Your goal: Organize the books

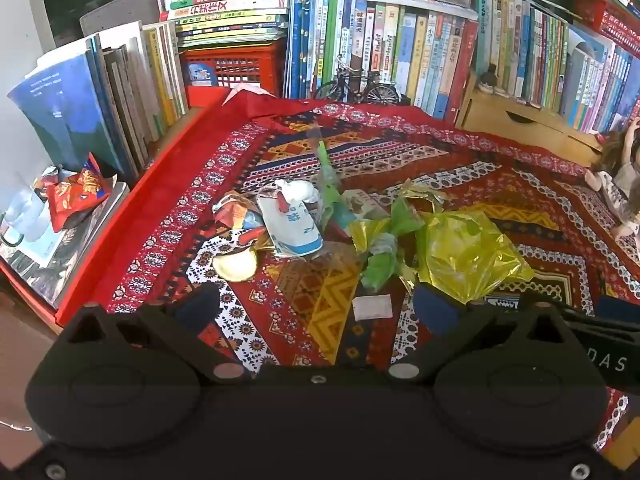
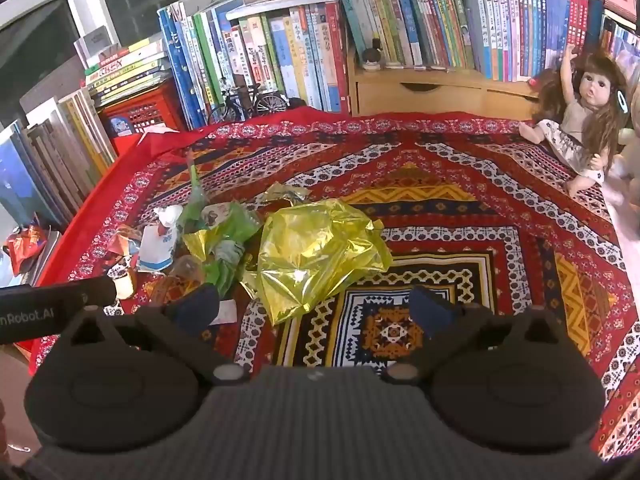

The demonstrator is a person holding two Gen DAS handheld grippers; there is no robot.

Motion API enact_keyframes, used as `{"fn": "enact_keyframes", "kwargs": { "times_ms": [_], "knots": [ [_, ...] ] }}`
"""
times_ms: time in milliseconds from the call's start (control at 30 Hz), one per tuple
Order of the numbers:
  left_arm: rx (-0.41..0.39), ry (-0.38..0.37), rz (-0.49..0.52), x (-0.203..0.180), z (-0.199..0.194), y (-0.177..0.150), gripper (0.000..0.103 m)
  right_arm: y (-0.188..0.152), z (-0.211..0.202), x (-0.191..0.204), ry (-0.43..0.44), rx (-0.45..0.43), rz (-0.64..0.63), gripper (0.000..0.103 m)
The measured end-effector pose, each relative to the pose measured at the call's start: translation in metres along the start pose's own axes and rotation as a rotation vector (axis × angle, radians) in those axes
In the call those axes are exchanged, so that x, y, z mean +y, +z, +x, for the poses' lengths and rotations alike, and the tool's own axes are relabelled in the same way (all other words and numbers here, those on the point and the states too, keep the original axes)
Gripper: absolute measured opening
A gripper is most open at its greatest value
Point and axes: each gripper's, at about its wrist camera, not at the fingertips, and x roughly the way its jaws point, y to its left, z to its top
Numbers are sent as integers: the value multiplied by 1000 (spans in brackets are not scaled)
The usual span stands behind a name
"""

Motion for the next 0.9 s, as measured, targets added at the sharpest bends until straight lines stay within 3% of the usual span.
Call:
{"fn": "enact_keyframes", "kwargs": {
  "times_ms": [900],
  "knots": [
    [-30,1,-12,4,2,-5,103,-2,1,4,-19,-7,-22,103]
  ]
}}
